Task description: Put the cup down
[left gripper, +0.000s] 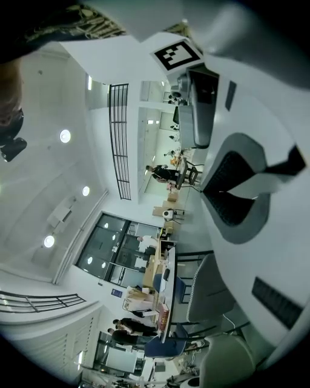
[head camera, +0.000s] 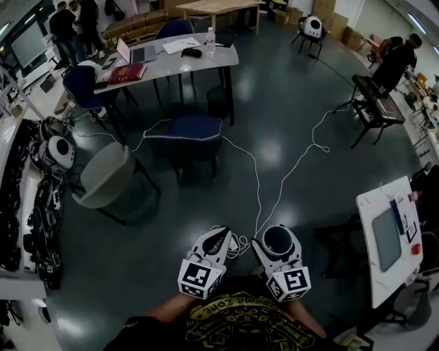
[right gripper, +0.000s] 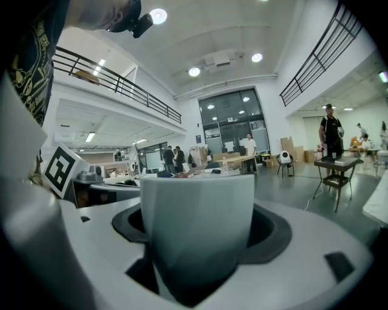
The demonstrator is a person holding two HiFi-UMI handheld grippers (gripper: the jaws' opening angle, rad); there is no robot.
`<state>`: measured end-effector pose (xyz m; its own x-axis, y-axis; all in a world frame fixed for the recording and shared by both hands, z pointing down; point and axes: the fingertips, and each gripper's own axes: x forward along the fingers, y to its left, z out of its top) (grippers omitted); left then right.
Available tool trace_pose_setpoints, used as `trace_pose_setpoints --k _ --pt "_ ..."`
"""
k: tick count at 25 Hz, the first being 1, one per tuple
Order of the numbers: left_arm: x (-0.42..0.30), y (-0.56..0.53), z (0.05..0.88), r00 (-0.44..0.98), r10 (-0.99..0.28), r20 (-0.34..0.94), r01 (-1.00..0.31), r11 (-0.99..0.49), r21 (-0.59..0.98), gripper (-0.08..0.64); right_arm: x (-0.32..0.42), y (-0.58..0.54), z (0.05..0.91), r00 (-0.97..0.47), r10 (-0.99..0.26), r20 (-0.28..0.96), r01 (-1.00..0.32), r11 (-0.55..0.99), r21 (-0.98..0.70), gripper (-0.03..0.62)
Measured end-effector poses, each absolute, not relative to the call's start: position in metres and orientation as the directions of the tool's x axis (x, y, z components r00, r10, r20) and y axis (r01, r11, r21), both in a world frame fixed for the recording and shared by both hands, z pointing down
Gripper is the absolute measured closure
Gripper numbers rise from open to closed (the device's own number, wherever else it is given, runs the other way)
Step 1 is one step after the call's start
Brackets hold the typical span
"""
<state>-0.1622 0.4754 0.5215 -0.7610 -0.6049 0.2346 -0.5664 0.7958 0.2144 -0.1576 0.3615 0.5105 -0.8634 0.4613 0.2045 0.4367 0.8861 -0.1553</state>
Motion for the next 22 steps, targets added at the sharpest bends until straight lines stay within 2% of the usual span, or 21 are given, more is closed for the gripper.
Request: trace_pose_setpoints --k 22 --pt "-0.177 0.302 0.504 -0.580 -0.779 0.236 -0.761 0.622 0.184 0.549 -0.137 0.198 0.505 -0.959 0.236 0.157 0.211 0.965 -0.158 0.210"
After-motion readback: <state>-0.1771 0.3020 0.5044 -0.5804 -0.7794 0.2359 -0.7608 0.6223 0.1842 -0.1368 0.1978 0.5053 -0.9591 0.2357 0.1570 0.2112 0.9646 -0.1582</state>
